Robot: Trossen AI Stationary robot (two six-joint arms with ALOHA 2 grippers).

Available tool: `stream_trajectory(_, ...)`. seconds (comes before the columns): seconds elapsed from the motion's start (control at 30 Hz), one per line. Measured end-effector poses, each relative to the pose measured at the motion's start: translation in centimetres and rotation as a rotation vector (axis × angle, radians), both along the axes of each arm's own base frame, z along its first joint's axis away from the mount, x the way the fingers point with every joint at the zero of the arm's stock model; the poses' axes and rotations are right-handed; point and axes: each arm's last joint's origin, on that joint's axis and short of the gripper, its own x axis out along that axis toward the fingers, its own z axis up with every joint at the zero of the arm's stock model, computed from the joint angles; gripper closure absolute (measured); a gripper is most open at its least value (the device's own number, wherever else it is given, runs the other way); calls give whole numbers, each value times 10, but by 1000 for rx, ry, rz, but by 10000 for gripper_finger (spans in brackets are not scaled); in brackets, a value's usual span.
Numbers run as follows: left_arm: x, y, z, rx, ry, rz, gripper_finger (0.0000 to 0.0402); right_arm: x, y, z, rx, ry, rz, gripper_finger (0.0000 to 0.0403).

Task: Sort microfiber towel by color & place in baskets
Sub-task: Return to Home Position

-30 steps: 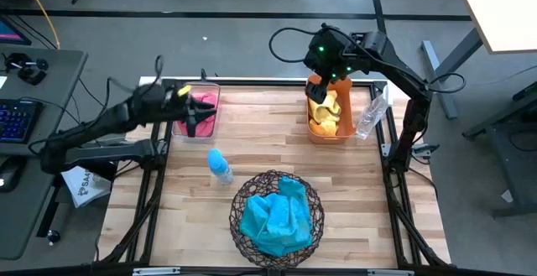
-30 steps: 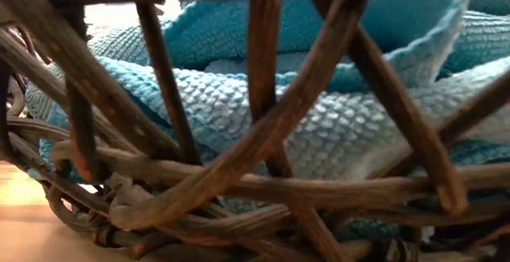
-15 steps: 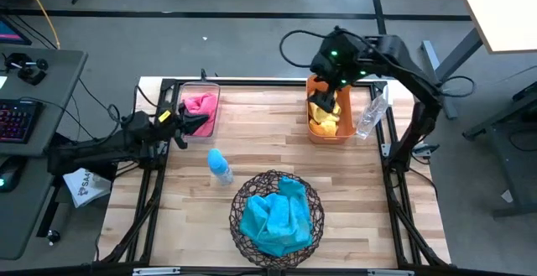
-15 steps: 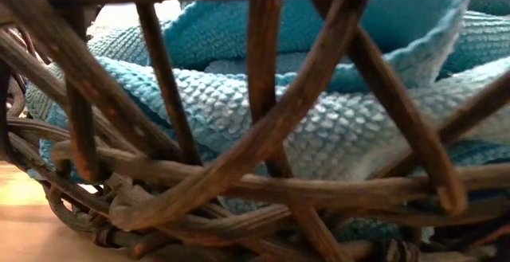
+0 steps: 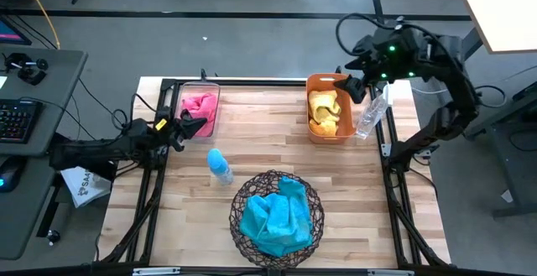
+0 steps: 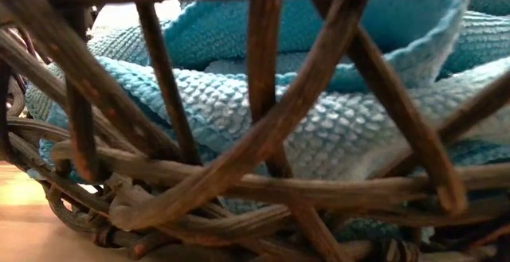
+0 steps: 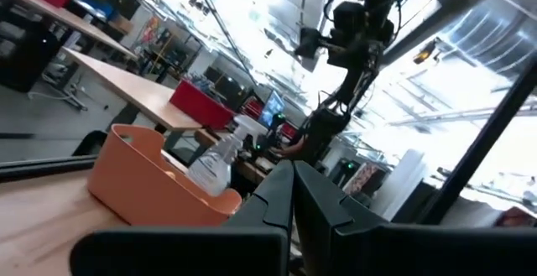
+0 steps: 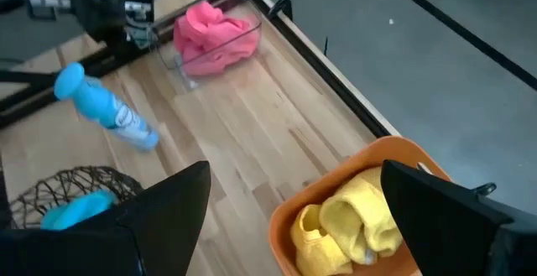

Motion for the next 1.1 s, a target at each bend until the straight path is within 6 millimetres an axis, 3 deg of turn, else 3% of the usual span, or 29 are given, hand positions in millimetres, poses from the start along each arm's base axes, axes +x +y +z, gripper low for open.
stream_trajectory(0.5, 3, -13, -21, 138, 136, 65, 401, -3, 1, 1, 5, -11, -5, 57)
stream_trajectory(0.8, 4, -14, -30, 57, 182, -12, 401, -6, 12, 1, -20, -4, 48, 57)
stream_trajectory(0.93, 5, -13, -33, 11, 208, 11, 401, -17, 20, -17, -5, 69, 28, 57)
stream_trajectory(1.1, 5, -14, -35, 4, 227, -12, 401, -45, 34, -64, 80, 121, -52, 57)
